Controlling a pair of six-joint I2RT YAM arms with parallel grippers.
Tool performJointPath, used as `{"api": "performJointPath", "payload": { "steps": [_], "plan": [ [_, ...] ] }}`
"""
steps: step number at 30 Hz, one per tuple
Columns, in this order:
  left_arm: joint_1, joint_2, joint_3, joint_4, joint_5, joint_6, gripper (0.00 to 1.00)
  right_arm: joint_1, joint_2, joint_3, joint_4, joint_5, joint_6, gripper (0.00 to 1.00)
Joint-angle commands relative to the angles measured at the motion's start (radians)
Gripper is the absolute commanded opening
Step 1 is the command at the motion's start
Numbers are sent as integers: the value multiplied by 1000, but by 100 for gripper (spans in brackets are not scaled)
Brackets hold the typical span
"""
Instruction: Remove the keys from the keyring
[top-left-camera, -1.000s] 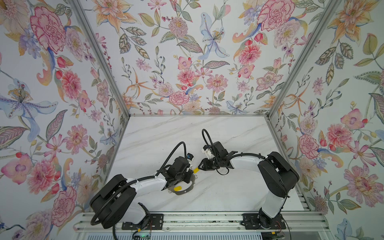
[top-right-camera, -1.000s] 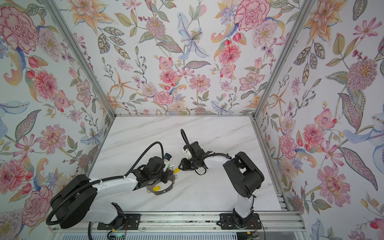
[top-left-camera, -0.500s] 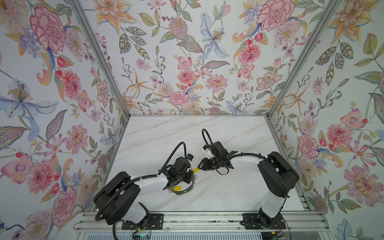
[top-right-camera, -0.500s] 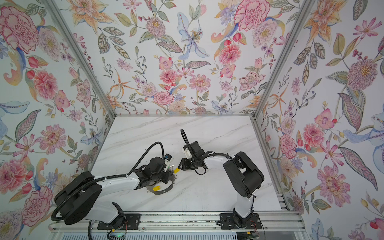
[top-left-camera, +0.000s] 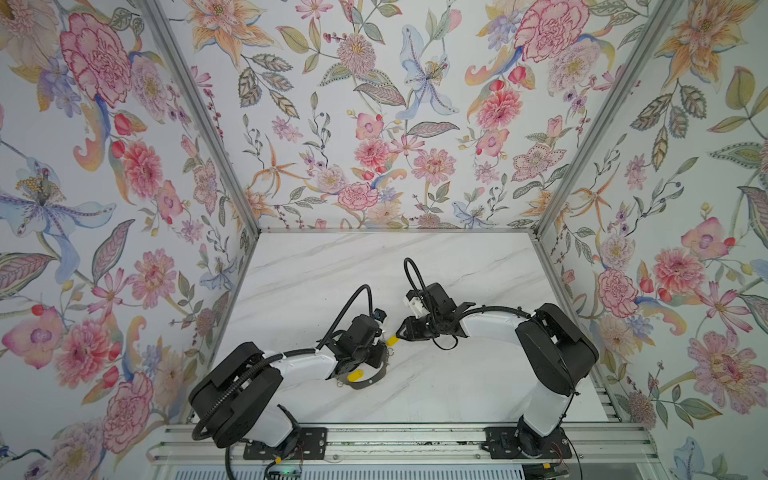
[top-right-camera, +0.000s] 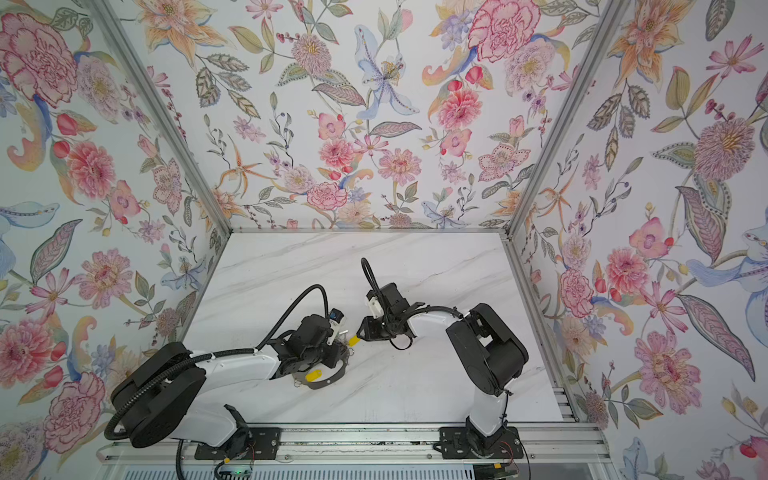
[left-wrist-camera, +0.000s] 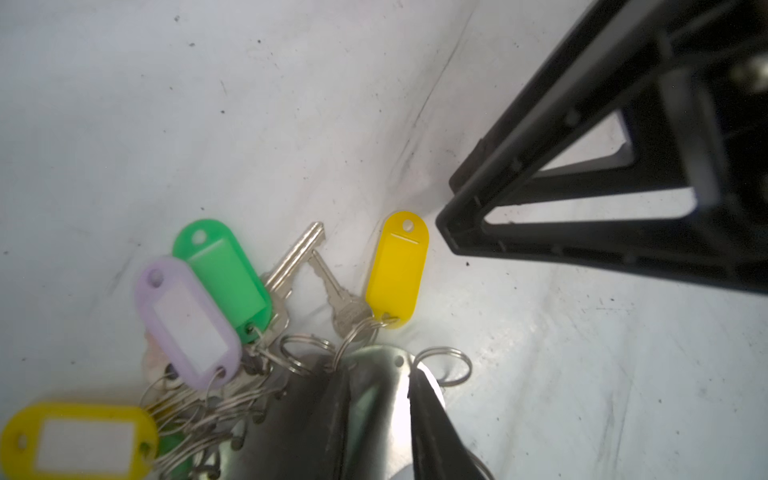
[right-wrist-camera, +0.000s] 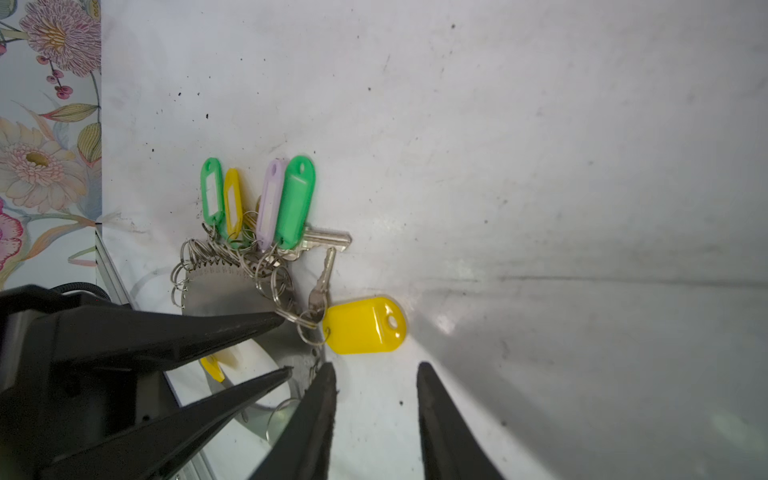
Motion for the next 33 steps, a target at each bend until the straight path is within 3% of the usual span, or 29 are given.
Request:
{"api": "performJointPath", "payload": {
  "steps": [1,6,22,33],
  "plan": [
    [-9,-38,-8,-21,-49,-20,30,2,-15,-16,14,15,9,35],
    [-4,-53,-16,-12,-59,-25,32,9,-14,-16,18,17,11,35],
    [-1,82,51,2,7,9,31,13,-30,-30,8,33,9,35],
    [-1,70,43,9,10,5,16,15,-24,-30,11,32,10,35]
  ]
}}
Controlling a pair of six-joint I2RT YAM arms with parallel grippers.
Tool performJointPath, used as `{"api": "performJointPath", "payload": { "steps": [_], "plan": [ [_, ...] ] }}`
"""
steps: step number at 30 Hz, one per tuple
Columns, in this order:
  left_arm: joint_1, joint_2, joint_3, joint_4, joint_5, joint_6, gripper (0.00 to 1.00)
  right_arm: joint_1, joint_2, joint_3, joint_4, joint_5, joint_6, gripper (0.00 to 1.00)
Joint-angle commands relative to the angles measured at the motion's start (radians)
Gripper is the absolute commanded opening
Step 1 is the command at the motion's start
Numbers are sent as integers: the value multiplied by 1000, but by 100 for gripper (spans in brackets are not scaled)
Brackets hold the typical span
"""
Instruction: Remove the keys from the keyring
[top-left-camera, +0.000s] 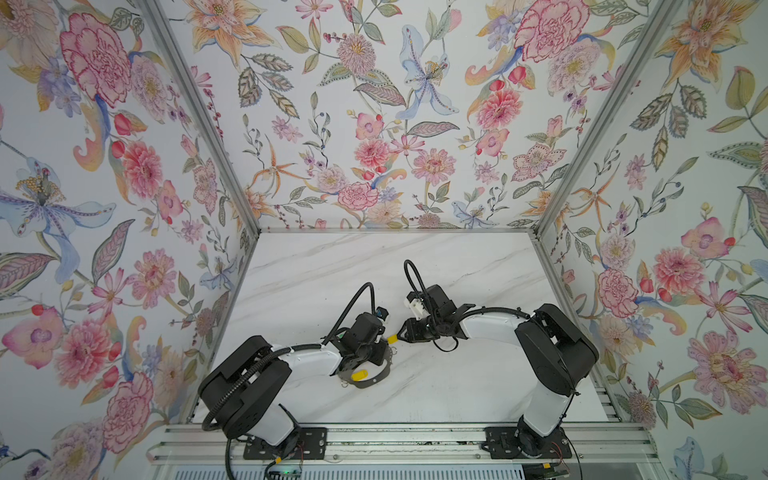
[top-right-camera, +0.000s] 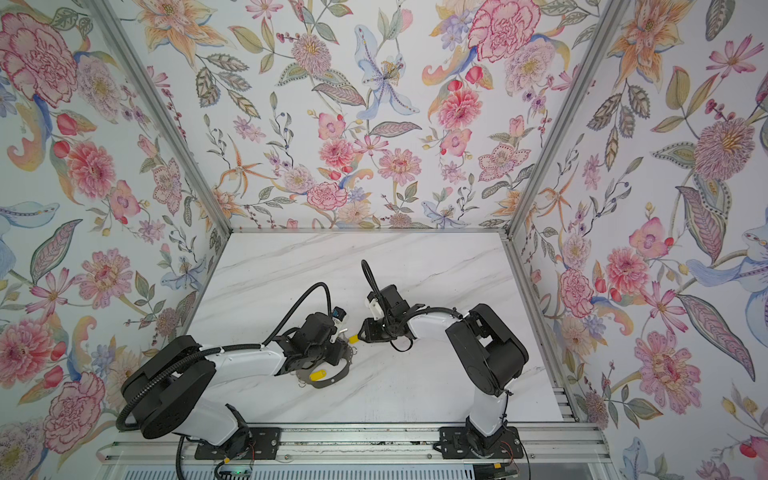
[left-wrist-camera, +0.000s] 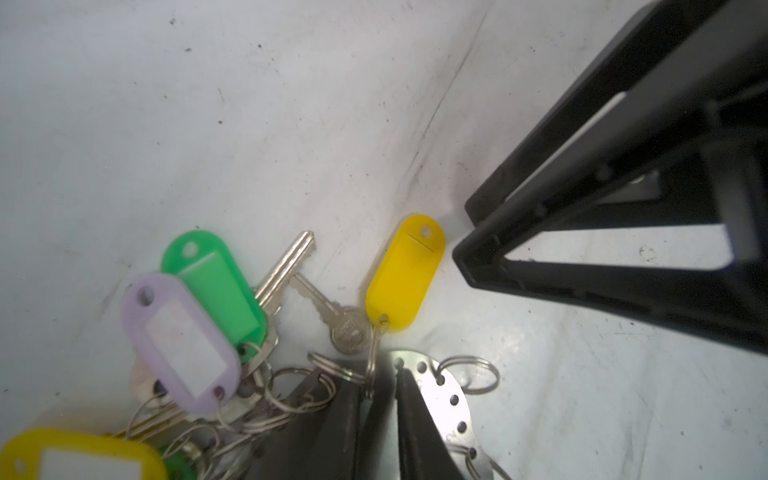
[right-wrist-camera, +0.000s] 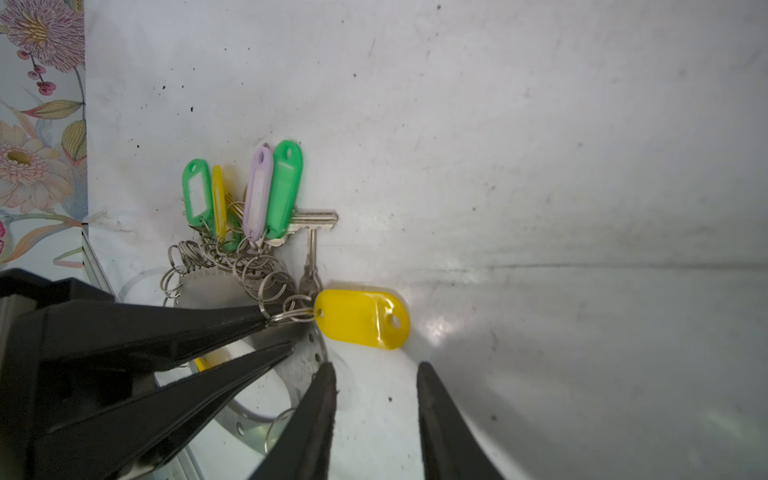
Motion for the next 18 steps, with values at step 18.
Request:
{"api": "performJointPath", "payload": {
  "steps": [18],
  "plan": [
    [34,-95,-4,-87,20,102,0,8,-22,12,9,-29,-15,35]
  ]
}}
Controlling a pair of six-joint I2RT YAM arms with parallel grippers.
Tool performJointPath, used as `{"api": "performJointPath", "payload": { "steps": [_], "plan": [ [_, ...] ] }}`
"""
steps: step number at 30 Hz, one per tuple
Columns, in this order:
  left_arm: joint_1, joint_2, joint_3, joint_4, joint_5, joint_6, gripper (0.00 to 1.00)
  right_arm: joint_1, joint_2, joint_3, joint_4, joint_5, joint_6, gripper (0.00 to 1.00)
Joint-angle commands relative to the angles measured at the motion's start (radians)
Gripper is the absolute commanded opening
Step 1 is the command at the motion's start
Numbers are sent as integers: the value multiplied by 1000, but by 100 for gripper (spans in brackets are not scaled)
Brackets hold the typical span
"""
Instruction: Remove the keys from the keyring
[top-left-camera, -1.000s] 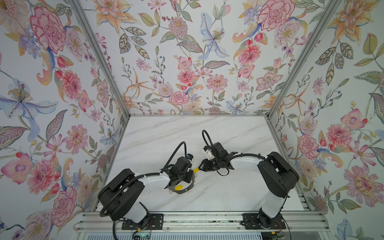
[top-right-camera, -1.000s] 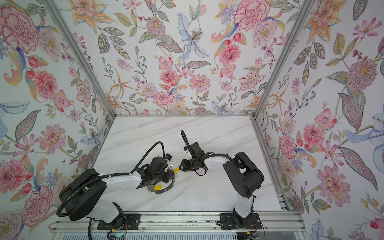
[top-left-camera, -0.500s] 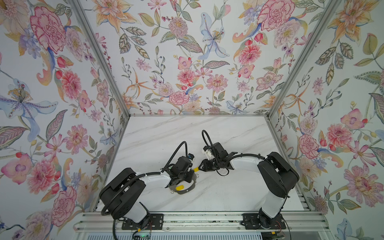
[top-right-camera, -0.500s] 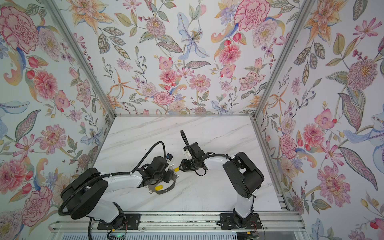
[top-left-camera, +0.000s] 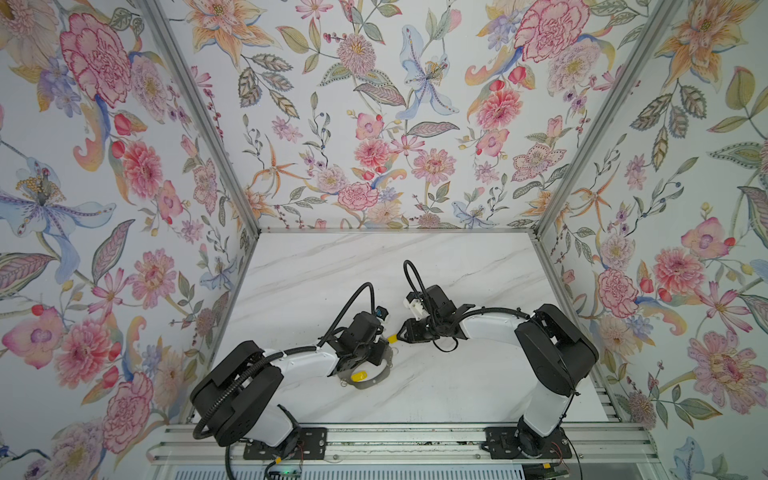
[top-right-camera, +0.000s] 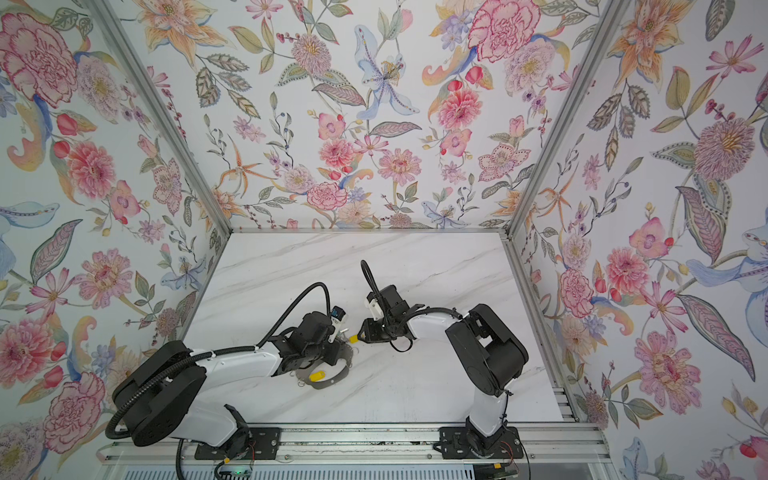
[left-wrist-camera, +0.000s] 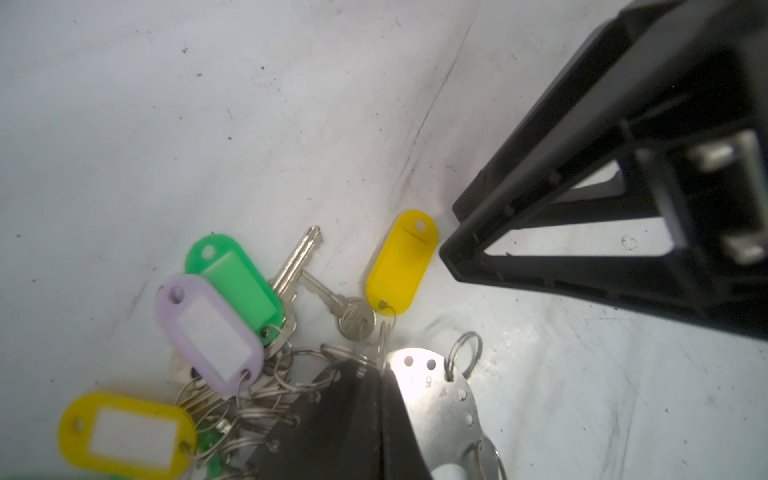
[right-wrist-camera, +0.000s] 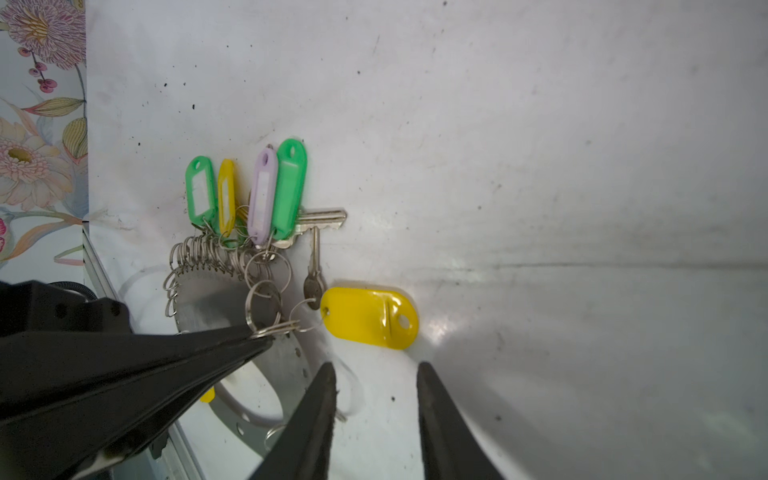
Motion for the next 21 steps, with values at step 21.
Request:
{"api": "performJointPath", "payload": {
  "steps": [21],
  "plan": [
    [69,-48,-93,-76,38,24,0,131,152,278,-324,247,-183,38]
  ]
}}
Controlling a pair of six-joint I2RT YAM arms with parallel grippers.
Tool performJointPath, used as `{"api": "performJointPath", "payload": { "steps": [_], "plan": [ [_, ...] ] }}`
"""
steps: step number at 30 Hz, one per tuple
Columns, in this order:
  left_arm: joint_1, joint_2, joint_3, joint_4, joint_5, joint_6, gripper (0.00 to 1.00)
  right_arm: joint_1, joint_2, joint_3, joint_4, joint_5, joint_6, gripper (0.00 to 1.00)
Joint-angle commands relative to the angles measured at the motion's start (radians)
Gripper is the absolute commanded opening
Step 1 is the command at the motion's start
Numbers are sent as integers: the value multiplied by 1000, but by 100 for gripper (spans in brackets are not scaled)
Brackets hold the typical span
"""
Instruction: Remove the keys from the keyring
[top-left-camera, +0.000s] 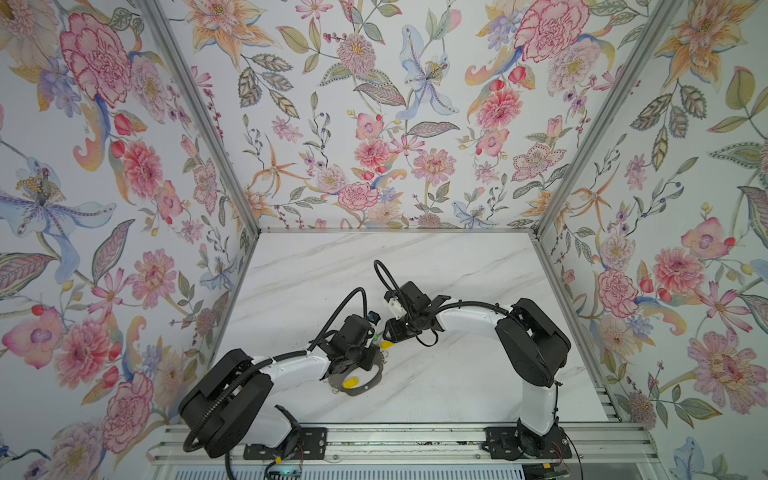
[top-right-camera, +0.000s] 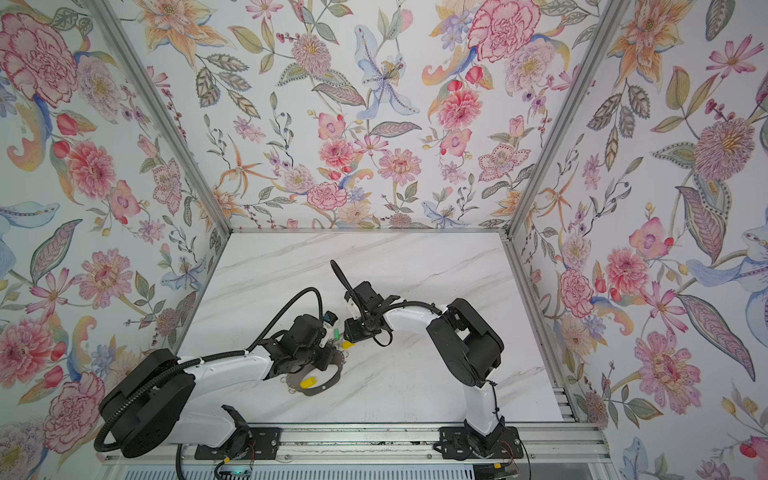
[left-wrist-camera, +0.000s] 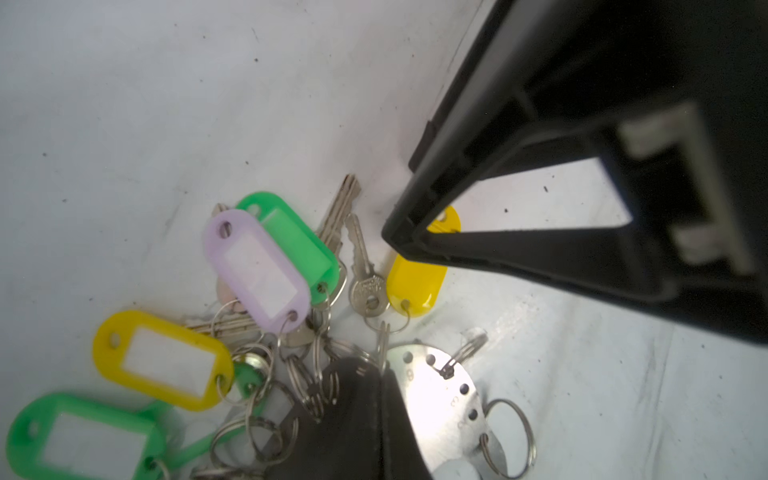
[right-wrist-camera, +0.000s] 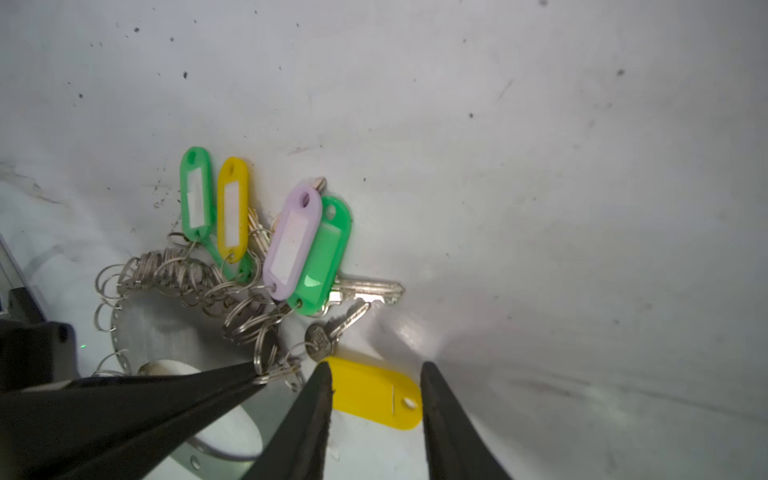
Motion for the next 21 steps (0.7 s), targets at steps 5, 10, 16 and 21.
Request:
{"api": "performJointPath", "payload": {
  "steps": [5,10,16,21],
  "plan": [
    [26,14,-33,-12,-7,-14,0,44,31,44,-117,120,-61,40],
    [37,-2,-44,-6,-15,-18,0,66,47,72,-134,120,-56,47],
    [54,-25,-70,11,-16,-26,0,63,25,55,-71,49,-85,48],
    [65,-38,-76,14,-13,-27,0,57,39,-13,98,-59,-126,47]
  ]
}}
